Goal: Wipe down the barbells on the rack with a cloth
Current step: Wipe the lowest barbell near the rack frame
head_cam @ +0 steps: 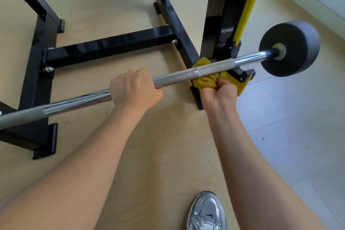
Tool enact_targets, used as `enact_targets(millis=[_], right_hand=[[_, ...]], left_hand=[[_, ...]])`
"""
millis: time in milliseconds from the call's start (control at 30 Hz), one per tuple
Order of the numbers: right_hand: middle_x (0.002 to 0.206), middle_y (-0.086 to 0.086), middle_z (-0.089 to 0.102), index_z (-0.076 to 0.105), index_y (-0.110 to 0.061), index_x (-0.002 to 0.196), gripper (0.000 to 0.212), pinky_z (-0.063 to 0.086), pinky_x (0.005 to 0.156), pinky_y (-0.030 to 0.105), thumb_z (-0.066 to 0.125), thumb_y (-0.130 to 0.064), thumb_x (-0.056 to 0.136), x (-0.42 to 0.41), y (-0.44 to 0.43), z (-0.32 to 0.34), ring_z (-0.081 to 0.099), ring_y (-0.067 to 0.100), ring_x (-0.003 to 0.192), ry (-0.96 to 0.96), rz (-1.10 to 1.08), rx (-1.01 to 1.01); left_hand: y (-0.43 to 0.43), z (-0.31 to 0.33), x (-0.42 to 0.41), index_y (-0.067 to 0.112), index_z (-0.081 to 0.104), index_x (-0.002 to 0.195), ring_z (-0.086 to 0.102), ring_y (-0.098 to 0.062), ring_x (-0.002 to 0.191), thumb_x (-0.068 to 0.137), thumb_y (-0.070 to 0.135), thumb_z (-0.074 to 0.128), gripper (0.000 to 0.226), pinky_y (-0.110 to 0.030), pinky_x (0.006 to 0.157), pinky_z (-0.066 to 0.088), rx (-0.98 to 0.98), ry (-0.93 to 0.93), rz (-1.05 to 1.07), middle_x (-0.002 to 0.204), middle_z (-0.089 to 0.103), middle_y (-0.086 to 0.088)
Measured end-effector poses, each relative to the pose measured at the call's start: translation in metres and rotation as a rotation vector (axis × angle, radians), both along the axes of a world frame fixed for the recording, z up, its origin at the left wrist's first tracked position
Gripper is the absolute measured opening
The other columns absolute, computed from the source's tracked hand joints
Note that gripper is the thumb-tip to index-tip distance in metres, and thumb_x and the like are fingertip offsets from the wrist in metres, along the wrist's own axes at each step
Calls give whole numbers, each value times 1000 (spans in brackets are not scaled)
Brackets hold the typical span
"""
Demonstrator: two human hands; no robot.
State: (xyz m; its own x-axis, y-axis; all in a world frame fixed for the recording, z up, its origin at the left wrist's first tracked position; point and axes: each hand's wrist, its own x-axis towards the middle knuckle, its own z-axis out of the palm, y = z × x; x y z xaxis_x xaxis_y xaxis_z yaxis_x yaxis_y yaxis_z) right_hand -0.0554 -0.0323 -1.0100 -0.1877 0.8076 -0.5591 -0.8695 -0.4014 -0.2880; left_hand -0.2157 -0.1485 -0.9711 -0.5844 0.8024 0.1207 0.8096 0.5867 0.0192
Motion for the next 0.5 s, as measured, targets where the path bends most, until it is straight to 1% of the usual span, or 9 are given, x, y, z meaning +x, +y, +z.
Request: enact_targets(millis=[33, 67, 100, 200, 300, 367, 433, 467, 500], right_hand=[[110, 24, 71, 65, -3, 120, 46, 51, 60, 23, 24, -2, 99, -7, -10, 1, 70, 24, 80, 71, 78, 25], [96, 20, 71, 65, -3, 112, 44, 36, 50, 17, 22, -3, 100, -16, -22, 3, 58, 14, 63, 112, 180, 58], [88, 16, 69, 65, 1, 112, 44, 30, 47, 15, 22, -4, 100, -25, -35, 4, 50, 11, 56, 84, 275, 101], [99, 21, 71, 52, 9, 138, 48, 49, 49, 24, 23, -8, 104, -31, -45, 1, 62, 19, 59, -83, 421, 134], [123, 18, 60, 46, 1, 149, 51, 54, 48, 29, 23, -13, 106, -4, -6, -3, 66, 23, 62, 121, 217, 80], [132, 17, 61, 61, -2, 134, 50, 59, 56, 33, 21, -11, 105, 10, 6, -3, 71, 29, 81, 190, 72, 59], [104, 11, 61, 70, -1, 105, 50, 41, 49, 17, 21, -9, 103, -7, -25, 5, 52, 11, 64, 228, 244, 111], [91, 6, 51, 72, 2, 98, 51, 30, 47, 15, 22, -8, 101, -22, -48, 11, 37, 6, 58, 205, 365, 146], [84, 4, 45, 73, 6, 97, 52, 27, 46, 15, 22, -5, 99, -37, -65, 12, 30, 6, 55, 138, 454, 154]], left_hand=[[1, 0, 0, 21, 43, 64, 51, -31, 62, 79, 58, 66, 46, -30, 58, 38, 3, 4, 1, 60, 41, 0], [0, 1, 1, 21, 44, 65, 50, -31, 62, 79, 59, 66, 46, -30, 58, 38, 6, 11, 2, 60, 40, 0], [0, 1, 1, 21, 47, 67, 49, -29, 59, 80, 60, 66, 45, -29, 56, 36, 11, 15, -2, 60, 39, 0], [0, 2, 1, 22, 48, 68, 42, -21, 50, 83, 63, 65, 47, -25, 50, 28, 0, 25, -30, 59, 42, 1], [-1, 0, -2, 18, 52, 66, 44, -26, 52, 82, 59, 64, 46, -28, 54, 32, -5, 29, -17, 58, 41, 1], [-1, 0, -2, 19, 45, 60, 40, -24, 48, 81, 57, 65, 48, -27, 52, 30, -3, 32, -21, 57, 42, 1], [0, 3, -1, 20, 42, 61, 41, -24, 50, 83, 53, 66, 47, -27, 52, 31, -14, 27, -21, 57, 41, 1], [0, 3, -1, 21, 43, 63, 42, -24, 52, 84, 48, 67, 42, -28, 53, 33, -28, 32, -22, 58, 41, 1], [-1, 3, -2, 22, 44, 65, 44, -24, 52, 85, 42, 67, 36, -28, 53, 36, -45, 48, -31, 59, 42, 1]])
